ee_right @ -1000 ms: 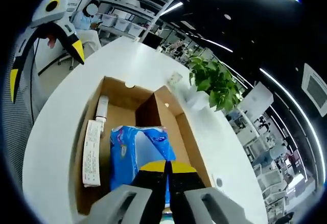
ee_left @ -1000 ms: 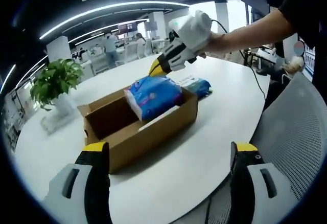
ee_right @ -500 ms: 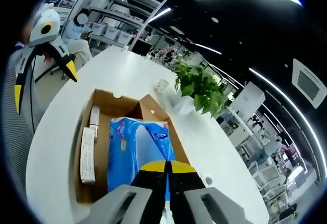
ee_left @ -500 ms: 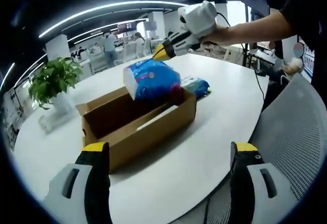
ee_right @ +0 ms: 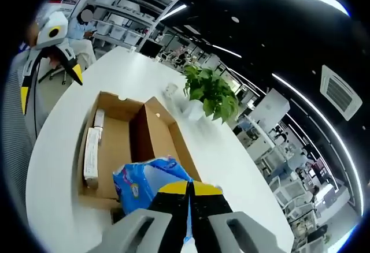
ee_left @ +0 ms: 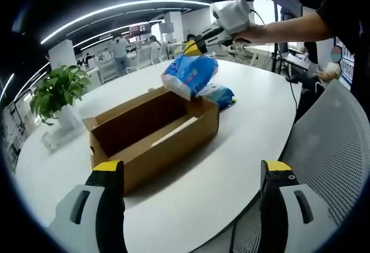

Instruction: Operate the shoe box by opening the lid, removing the specified soft item, and placing it in the target area until the item is outside and the box remains undamaged.

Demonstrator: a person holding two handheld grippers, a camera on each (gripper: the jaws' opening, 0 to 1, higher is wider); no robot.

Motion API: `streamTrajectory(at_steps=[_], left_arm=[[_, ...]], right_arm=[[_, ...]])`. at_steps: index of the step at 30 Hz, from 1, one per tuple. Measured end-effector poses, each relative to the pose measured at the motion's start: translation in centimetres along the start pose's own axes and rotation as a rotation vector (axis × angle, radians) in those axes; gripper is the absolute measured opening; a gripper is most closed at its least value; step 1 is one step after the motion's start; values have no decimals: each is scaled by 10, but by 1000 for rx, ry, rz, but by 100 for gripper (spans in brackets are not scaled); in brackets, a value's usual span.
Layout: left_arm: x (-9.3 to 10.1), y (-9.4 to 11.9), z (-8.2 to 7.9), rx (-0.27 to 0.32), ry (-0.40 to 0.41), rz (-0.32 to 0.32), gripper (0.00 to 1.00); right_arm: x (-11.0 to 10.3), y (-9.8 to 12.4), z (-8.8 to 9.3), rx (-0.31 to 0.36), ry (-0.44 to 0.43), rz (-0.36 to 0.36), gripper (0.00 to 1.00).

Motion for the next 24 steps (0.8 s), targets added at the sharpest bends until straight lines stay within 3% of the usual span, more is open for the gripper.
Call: streamTrajectory(at_steps=[24], left_arm=[[1, -1, 2, -22, -9, 13, 96]], right_arm=[[17, 82, 49, -110, -24, 133, 0]])
Point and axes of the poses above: the point that each gripper's makers call its tool centre point, and the gripper's own axes: y roughly backward along the fingers, x roughly to its right, z roughly out of its underside, the point moved 10 cm from there along y, roughly backward along the fingers, and after that the axes turned 8 degrees about x, right-handed, at the moved point
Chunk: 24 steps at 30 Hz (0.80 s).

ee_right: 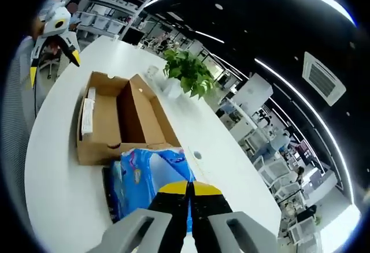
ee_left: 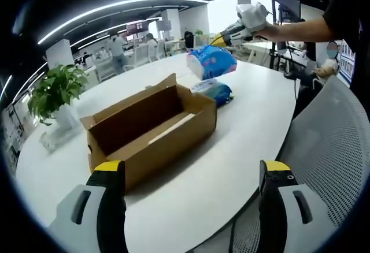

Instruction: Operate the shoe box by opening the lid, removing the specified soft item, and placing it in the target area until the item is outside and the box remains undamaged.

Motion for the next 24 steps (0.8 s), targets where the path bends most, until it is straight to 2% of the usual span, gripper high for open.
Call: streamTrajectory(at_steps=[16, 24], left_arm=[[1, 0, 0, -2, -2, 4, 95], [1, 1, 0, 4, 11, 3, 94]], right_arm=[[1, 47, 47, -75, -50, 46, 0], [-11, 61, 73, -142, -80, 56, 0]])
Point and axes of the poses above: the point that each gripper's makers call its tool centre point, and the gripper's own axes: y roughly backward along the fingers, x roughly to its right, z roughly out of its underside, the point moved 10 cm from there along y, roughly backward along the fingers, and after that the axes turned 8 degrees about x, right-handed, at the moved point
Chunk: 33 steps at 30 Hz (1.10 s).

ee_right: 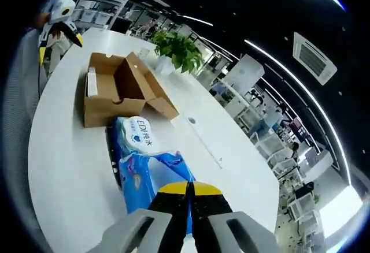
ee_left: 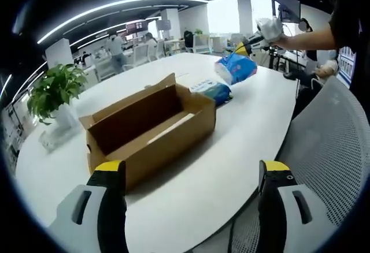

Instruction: Operate the shoe box by opening the lid, removing the specified soft item, and placing it in the target area until the item is outside and the box remains undamaged.

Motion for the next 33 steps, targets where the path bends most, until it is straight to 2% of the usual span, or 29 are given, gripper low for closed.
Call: streamTrajectory(at_steps=[11, 23, 26, 28, 33], left_arm=[[0, 0, 2, -13, 5, 2, 93], [1, 0, 0, -7, 5, 11, 93], [1, 0, 0, -9, 1, 10, 93], [1, 0, 0, -6, 3, 8, 93], [0, 0, 0, -5, 3, 5, 93]], right_arm=[[-17, 9, 33, -92, -64, 0, 0], [-25, 1, 68, -206, -170, 18, 0], [-24, -2, 71, -209, -194, 30, 0], [-25, -3, 73, -229, -224, 12, 0], [-29, 0, 70, -241, -212, 18, 3]])
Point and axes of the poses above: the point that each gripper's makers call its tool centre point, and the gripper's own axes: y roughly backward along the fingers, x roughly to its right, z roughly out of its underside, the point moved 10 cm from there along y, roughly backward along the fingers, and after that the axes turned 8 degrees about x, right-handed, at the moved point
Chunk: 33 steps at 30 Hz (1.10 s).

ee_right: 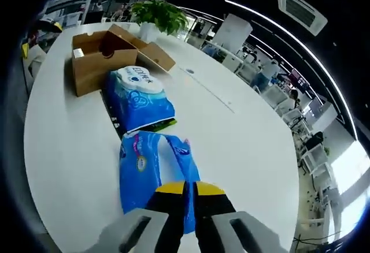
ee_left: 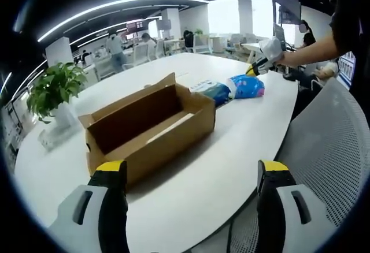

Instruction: Operate the shoe box by opening the lid, removing the specified soft item, and placing it in the target area until the item is outside and the box remains undamaged.

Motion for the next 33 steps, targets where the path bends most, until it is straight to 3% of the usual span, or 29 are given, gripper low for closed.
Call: streamTrajectory(at_steps=[4, 8, 13, 17, 33], left_arm=[[1, 0, 1, -7, -4, 5, 93], [2, -1, 1, -14, -10, 15, 92], [3, -2, 1, -21, -15, 25, 92], [4, -2, 2, -27, -24, 27, 92], [3, -1, 1, -18, -19, 23, 92]], right_arm=[[2, 8, 1, -9, -27, 30, 7], [-2, 17, 1, 2, -135, 25, 15], [-11, 24, 6, -20, -147, 30, 21], [-20, 26, 14, -45, -204, 27, 36], [-33, 14, 28, -107, -241, 32, 42]])
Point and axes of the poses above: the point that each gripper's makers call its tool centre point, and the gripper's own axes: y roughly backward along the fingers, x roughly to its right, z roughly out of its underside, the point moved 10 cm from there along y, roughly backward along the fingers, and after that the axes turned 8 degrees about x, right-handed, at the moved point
